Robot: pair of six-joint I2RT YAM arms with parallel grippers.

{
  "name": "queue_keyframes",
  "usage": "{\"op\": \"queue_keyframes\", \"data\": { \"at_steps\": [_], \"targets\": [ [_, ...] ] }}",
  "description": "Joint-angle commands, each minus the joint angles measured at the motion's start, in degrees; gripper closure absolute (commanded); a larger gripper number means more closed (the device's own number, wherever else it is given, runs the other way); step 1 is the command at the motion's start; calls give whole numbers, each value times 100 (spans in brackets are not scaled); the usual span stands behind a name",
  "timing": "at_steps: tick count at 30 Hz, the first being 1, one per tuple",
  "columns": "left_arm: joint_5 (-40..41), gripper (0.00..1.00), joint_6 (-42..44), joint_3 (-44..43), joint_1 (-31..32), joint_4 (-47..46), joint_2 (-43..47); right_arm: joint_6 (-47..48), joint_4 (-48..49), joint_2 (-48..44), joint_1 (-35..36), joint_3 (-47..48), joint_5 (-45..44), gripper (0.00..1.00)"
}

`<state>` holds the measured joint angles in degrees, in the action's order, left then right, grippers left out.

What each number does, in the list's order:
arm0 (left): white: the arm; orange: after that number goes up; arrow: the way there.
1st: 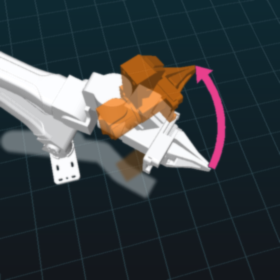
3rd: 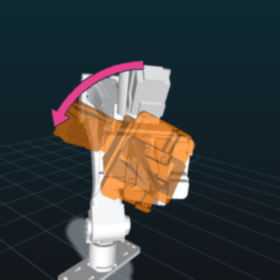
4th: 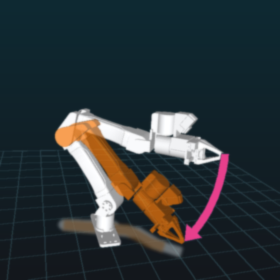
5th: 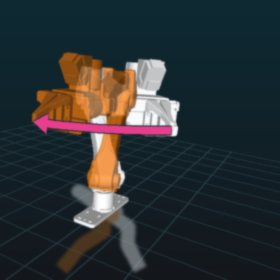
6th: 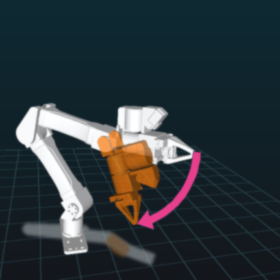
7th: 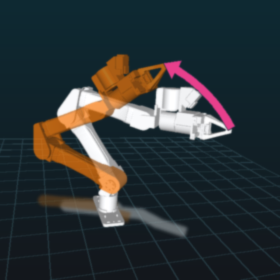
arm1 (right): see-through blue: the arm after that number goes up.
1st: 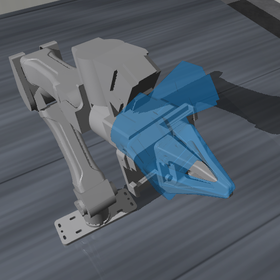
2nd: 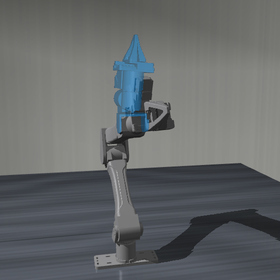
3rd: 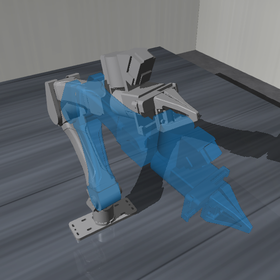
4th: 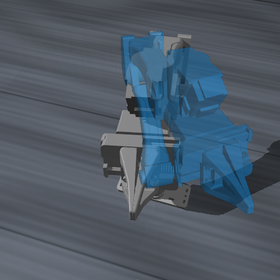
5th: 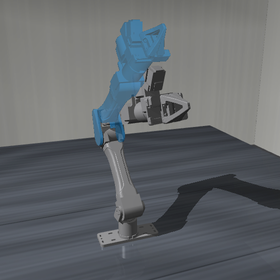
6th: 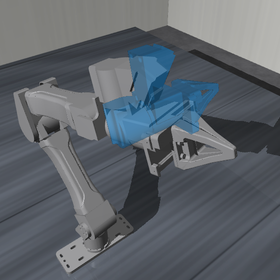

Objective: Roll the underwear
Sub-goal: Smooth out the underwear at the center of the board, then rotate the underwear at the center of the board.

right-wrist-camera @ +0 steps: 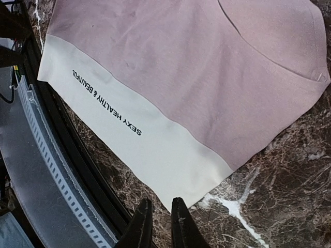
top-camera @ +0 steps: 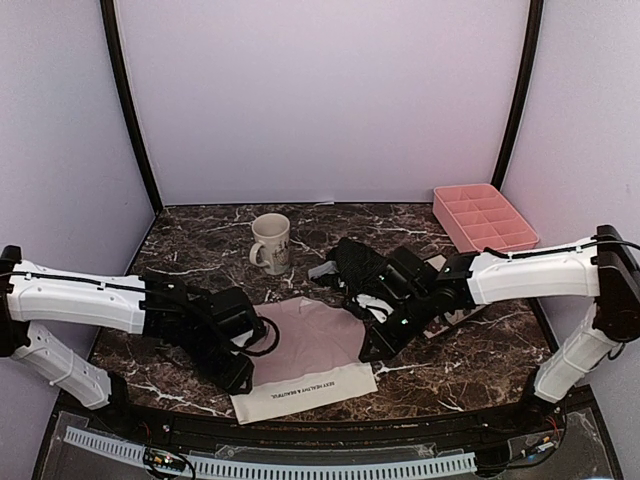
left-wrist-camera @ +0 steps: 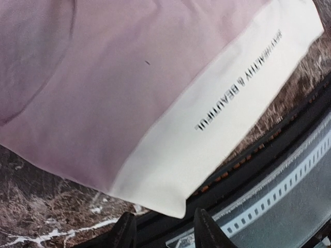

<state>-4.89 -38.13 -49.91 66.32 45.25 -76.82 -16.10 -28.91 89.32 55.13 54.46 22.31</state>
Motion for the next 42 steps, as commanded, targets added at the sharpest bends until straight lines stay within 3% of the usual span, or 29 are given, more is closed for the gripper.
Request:
{"op": "queue_keyframes", "data": {
  "at_steps": [1,7,13,18,23,31,35,38,40,42],
  "targets": [
    [188,59,290,-194,-695,-71,-184,-112,-214,33,-46,171,-411,84],
    [26,52,876,-631,-1797,-405,-243,-424,172,117,-574,391,-591,77],
    [-120,43,1138,-842,-2404,-715,-218,-472,299,572,-1017,687,-740,76],
    [-214,42,1382,-942,-2657,-732,-354,-275,285,1310,-1162,1111,-818,76],
    [-329,43,1449,-953,-2669,-623,-370,73,14,2173,-1434,1981,-1484,80],
    [-215,43,1437,-843,-2677,-535,-137,411,-503,4021,-2029,4466,-1954,83],
    [-333,43,1527,-930,-2677,-527,-222,472,-1197,5363,-2325,6822,-1893,81],
    [-557,43,1857,-941,-2675,-511,-343,585,-1698,5617,-2322,7943,-1649,77],
    [-657,44,2158,-870,-2669,-521,-470,652,-1507,5040,-2282,7582,-1349,74],
    [-649,45,2357,-889,-2673,-425,-648,647,-1036,4236,-2186,6591,-1010,71]
  ]
}}
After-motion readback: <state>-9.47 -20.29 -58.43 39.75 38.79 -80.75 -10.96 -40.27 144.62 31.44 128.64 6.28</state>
